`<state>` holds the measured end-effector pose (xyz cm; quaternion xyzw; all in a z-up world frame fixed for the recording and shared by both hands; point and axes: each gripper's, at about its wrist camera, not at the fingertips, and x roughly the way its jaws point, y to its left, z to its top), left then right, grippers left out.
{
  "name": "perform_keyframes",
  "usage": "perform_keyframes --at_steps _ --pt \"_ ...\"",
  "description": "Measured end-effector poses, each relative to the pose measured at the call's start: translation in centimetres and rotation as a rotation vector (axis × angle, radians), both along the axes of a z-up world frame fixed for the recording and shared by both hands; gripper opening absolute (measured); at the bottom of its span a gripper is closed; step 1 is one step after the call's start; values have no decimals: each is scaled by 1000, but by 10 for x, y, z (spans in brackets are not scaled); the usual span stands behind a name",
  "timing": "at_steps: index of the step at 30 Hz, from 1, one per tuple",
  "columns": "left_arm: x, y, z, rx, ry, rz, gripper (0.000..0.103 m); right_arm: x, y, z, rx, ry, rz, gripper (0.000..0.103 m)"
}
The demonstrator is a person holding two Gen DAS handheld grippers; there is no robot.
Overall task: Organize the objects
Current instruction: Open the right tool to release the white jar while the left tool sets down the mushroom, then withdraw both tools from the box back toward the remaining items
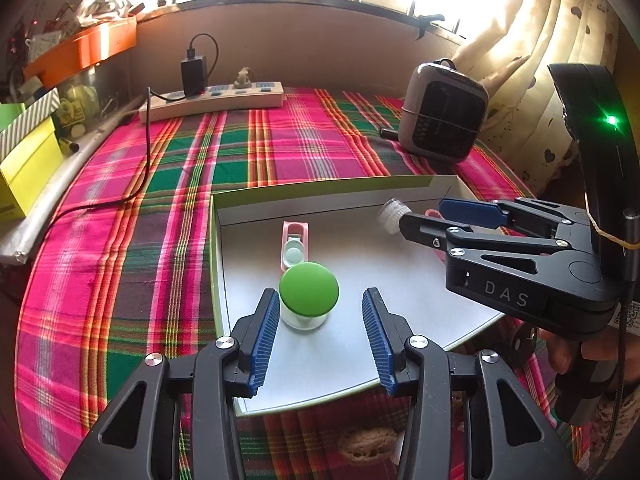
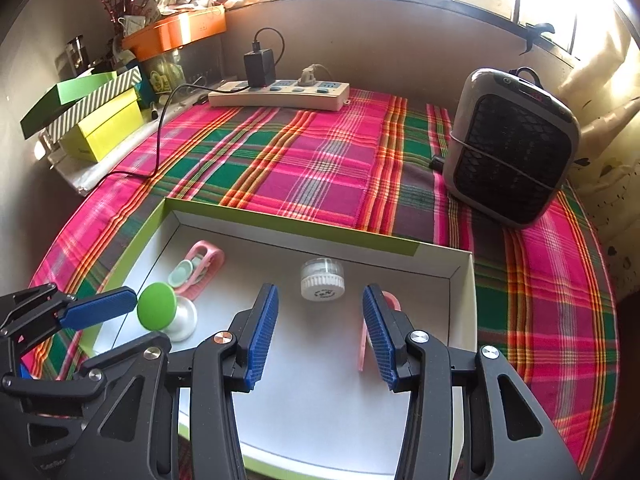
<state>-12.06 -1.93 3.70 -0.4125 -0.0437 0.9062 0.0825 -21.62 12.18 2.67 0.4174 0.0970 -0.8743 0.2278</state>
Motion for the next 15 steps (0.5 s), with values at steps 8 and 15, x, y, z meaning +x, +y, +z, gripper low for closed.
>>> perform_keyframes --at_steps 8,15 --pt "23 -10 9 10 12 16 42 20 13 8 -27 16 -26 45" --pt "52 -27 15 26 31 9 42 41 26 13 -51 29 -63 46"
